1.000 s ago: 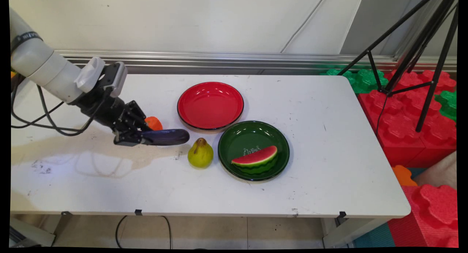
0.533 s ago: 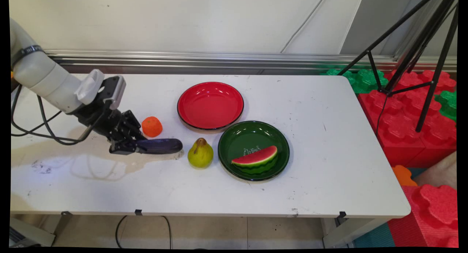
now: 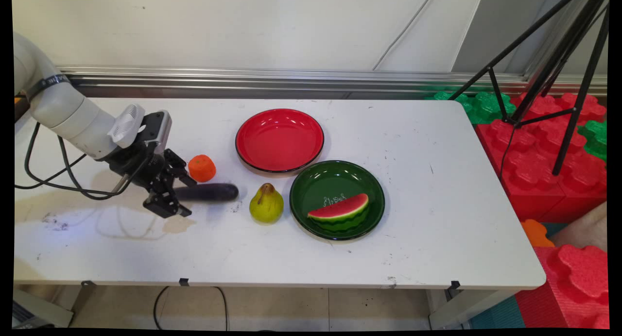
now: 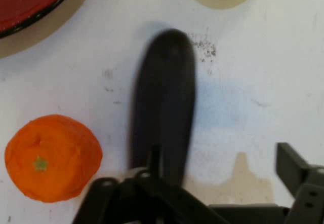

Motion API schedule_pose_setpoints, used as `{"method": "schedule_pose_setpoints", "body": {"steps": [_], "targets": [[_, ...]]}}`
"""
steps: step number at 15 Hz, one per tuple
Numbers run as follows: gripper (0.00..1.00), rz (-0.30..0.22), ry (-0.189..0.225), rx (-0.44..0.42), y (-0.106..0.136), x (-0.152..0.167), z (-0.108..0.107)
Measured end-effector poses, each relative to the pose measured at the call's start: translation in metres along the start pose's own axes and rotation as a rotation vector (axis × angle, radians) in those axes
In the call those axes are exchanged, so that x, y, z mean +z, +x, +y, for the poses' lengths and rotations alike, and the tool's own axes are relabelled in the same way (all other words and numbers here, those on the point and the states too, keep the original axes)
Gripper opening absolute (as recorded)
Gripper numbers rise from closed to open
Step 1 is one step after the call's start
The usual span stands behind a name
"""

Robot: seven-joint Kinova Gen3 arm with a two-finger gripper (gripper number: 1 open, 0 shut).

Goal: Place the picked object on the table

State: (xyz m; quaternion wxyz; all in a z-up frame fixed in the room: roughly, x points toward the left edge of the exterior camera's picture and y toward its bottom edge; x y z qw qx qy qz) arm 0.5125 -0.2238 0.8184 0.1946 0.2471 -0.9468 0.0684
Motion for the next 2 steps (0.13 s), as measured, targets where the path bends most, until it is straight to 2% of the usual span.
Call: {"method": "schedule_pose_setpoints", "body": {"steps": [2], "targets": [[1.00, 0.000, 0.000, 0.010, -0.0038, -0.0009, 0.0003]]}}
